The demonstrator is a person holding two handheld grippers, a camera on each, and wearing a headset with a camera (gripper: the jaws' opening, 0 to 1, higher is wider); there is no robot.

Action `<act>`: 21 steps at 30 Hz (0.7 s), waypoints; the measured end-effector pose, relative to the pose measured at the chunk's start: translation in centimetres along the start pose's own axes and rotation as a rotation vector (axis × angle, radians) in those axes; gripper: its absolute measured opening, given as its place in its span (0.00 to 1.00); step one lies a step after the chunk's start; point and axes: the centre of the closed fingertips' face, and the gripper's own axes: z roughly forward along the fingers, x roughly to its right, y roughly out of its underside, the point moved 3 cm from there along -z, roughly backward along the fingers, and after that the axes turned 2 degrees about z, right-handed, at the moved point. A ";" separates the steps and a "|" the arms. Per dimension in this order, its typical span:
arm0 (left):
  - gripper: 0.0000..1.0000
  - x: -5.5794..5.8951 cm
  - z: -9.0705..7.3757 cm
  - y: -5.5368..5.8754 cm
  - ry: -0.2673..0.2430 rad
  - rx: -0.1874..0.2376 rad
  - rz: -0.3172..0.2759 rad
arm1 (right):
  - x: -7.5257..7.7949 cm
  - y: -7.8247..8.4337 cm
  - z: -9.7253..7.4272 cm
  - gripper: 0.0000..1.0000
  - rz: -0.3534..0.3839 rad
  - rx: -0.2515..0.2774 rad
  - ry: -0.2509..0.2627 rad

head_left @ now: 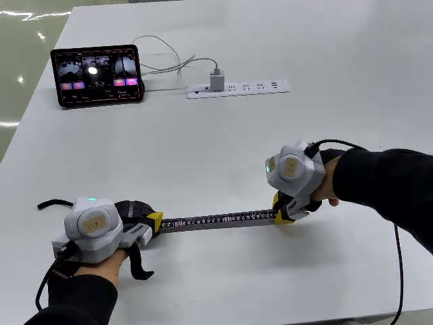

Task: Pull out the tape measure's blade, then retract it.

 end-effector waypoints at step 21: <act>0.59 0.0 0.1 0.0 0.007 -0.019 0.000 | 0.0 -0.3 -0.1 0.09 -0.010 -0.034 0.013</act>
